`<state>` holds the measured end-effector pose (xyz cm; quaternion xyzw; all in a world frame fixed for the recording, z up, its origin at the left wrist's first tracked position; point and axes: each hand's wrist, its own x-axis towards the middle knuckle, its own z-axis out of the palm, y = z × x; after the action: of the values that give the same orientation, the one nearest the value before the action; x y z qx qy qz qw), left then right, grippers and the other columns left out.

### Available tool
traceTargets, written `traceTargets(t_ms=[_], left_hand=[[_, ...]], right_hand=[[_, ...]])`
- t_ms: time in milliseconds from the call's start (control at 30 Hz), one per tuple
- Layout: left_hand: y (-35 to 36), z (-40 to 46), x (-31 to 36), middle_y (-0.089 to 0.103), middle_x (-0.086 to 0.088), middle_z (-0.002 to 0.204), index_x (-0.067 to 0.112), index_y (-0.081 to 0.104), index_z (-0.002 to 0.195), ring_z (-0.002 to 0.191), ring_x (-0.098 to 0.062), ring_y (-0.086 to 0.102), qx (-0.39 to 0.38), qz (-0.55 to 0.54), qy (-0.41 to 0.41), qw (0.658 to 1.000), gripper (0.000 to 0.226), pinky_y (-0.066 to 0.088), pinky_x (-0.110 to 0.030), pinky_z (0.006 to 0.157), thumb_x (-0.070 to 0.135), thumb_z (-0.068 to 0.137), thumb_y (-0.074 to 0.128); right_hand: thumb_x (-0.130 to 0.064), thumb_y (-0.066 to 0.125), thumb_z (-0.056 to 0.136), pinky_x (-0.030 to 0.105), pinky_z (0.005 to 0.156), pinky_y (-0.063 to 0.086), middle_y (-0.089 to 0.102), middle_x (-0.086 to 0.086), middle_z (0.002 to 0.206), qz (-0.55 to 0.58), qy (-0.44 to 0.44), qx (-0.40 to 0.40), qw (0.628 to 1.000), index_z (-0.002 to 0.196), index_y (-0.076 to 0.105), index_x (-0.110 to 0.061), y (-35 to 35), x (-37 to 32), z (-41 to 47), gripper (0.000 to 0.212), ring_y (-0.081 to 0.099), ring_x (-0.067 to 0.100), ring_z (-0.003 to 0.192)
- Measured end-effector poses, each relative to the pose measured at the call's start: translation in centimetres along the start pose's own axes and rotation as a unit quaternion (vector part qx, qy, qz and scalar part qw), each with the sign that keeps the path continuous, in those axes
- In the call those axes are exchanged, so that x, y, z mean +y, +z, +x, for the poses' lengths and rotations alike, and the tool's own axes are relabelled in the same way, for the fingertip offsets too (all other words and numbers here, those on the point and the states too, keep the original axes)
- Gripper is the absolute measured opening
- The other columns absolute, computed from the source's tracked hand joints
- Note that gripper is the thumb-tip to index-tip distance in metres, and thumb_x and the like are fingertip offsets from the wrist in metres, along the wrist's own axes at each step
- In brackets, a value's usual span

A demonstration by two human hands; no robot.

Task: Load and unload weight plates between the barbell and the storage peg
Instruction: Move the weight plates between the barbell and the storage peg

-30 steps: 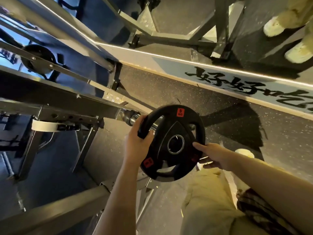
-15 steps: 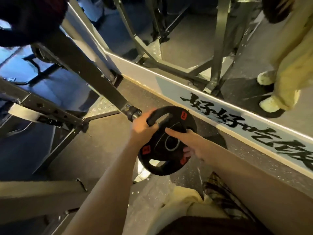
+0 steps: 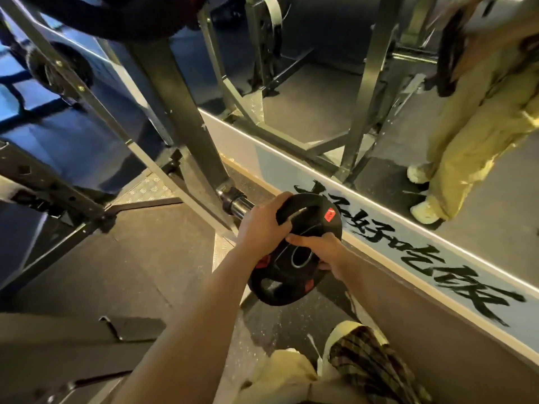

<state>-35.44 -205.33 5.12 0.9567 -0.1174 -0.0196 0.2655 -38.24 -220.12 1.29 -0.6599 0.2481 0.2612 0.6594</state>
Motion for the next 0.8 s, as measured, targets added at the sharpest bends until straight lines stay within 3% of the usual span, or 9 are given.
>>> traceTargets(t_ms=[100, 200, 333, 633, 733, 800], left_hand=[[0.7, -1.0, 0.2, 0.068, 0.004, 0.112, 0.034, 0.04, 0.14, 0.095, -0.016, 0.064, 0.028, 0.018, 0.015, 0.999, 0.053, 0.049, -0.029, 0.083, 0.027, 0.09, 0.055], [1.2, -1.9, 0.4, 0.066, 0.004, 0.115, 0.034, 0.036, 0.143, 0.096, -0.017, 0.064, 0.039, 0.027, 0.033, 0.998, 0.054, 0.048, -0.027, 0.082, 0.029, 0.092, 0.053], [2.3, -3.4, 0.5, 0.062, 0.0, 0.116, 0.034, 0.027, 0.149, 0.089, -0.02, 0.065, 0.03, 0.083, 0.077, 0.993, 0.059, 0.054, -0.032, 0.078, 0.033, 0.096, 0.051], [2.0, -3.0, 0.0, 0.064, 0.0, 0.114, 0.032, 0.031, 0.148, 0.09, -0.017, 0.064, 0.044, 0.036, 0.057, 0.997, 0.056, 0.052, -0.028, 0.08, 0.032, 0.096, 0.051], [3.3, -4.8, -0.3, 0.066, -0.003, 0.107, 0.029, 0.037, 0.147, 0.081, -0.017, 0.064, 0.092, 0.007, 0.044, 0.995, 0.057, 0.053, -0.027, 0.071, 0.029, 0.093, 0.058], [4.6, -6.6, -0.5, 0.066, -0.005, 0.105, 0.026, 0.039, 0.146, 0.076, -0.017, 0.065, 0.116, -0.013, 0.017, 0.993, 0.061, 0.054, -0.028, 0.067, 0.026, 0.089, 0.064]], right_hand=[[-0.037, 0.089, 0.063, 0.03, 0.072, 0.047, 0.063, 0.004, 0.113, 0.004, -0.002, 0.015, 1.0, 0.124, 0.048, -0.014, 0.0, 0.8, 0.6, 0.077, 0.06, 0.017, 0.09], [-0.056, 0.092, 0.04, 0.042, 0.089, 0.052, 0.064, 0.004, 0.117, -0.015, -0.024, 0.007, 1.0, 0.131, 0.044, -0.018, -0.2, 2.3, 1.5, 0.11, 0.062, 0.027, 0.107], [-0.06, 0.091, 0.031, 0.055, 0.099, 0.046, 0.068, 0.0, 0.115, -0.032, -0.085, -0.014, 0.996, 0.126, 0.054, -0.026, -1.2, 5.7, 4.1, 0.107, 0.062, 0.027, 0.113], [-0.07, 0.085, 0.025, 0.051, 0.102, 0.045, 0.07, -0.001, 0.111, -0.071, -0.106, -0.049, 0.991, 0.12, 0.059, -0.025, -1.3, 3.6, 3.3, 0.109, 0.064, 0.022, 0.107], [-0.061, 0.087, 0.036, 0.049, 0.104, 0.044, 0.068, -0.003, 0.114, -0.131, -0.121, -0.077, 0.981, 0.127, 0.052, -0.023, -1.4, 2.1, 2.3, 0.105, 0.062, 0.017, 0.111], [-0.044, 0.091, 0.049, 0.046, 0.105, 0.045, 0.063, -0.004, 0.118, -0.171, -0.127, -0.098, 0.972, 0.133, 0.04, -0.022, -1.2, 1.5, 1.8, 0.1, 0.058, 0.016, 0.116]])
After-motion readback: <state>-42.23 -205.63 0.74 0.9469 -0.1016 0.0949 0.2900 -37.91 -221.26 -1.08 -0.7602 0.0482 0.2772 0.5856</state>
